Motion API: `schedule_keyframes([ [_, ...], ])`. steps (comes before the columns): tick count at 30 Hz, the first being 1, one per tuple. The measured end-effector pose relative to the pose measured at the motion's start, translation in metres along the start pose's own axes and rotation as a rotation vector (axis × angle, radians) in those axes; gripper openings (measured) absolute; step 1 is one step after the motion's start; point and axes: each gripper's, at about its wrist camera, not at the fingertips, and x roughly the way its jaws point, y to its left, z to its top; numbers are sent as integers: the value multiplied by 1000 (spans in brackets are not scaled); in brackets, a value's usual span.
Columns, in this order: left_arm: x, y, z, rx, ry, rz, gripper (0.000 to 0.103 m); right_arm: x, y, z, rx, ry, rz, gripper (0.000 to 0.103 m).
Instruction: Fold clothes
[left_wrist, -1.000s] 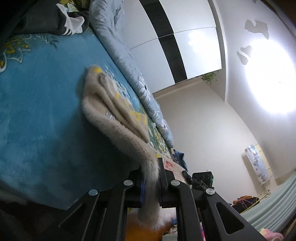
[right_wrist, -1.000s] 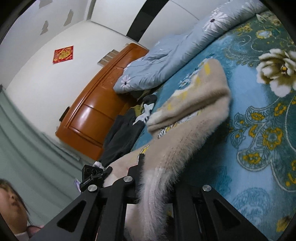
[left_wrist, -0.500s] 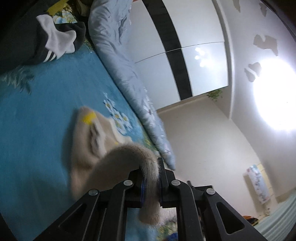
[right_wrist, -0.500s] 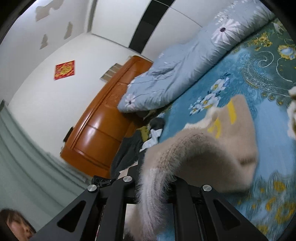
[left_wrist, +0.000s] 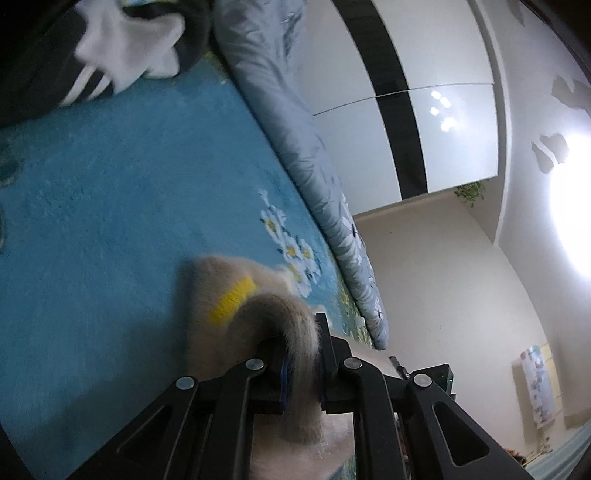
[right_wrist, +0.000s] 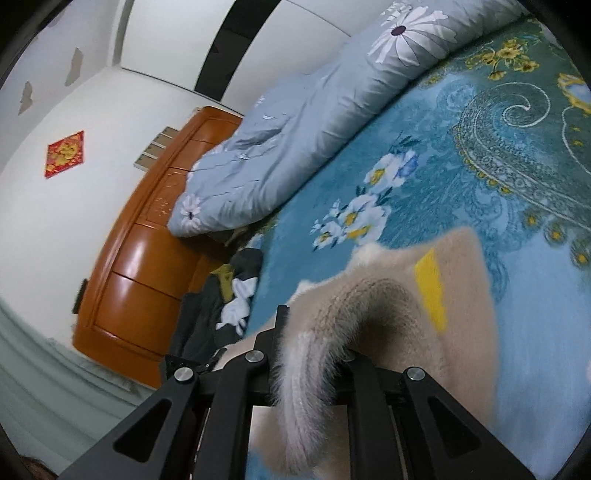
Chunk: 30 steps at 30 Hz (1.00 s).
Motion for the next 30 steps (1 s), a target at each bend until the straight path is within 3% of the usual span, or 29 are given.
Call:
schedule_keyframes([
  [3,3,11,3,-31,18,-25,17,13,-8,5,25,10,-35,11],
  [5,2,11,6,-29,35,-55,27,19,-14,7,51,10,-45,11],
  [7,-1,7,8,-14,38,-82,53,20,-17,8,71,5,-39,12],
  [10,-5,0,6,17,21,-97,69,18,-13,8,75,-16,-27,27],
  [16,-13,-7,1,52,10,-52,71,0,-1,9,39,-89,-50,59],
  [20,-14,-9,0,48,-1,-2,72,-23,-4,7,47,-151,-88,61],
  [23,-21,-19,-3,139,-25,232,74,-38,-14,0,48,-151,-129,62],
  [26,-15,-18,-6,141,20,249,74,-50,-31,-12,69,-137,-149,62],
  [27,-10,-13,-7,107,69,214,74,-52,-37,-17,80,-127,-153,62],
  [30,7,-9,-15,103,149,225,75,-50,-55,-27,124,-80,-151,62],
])
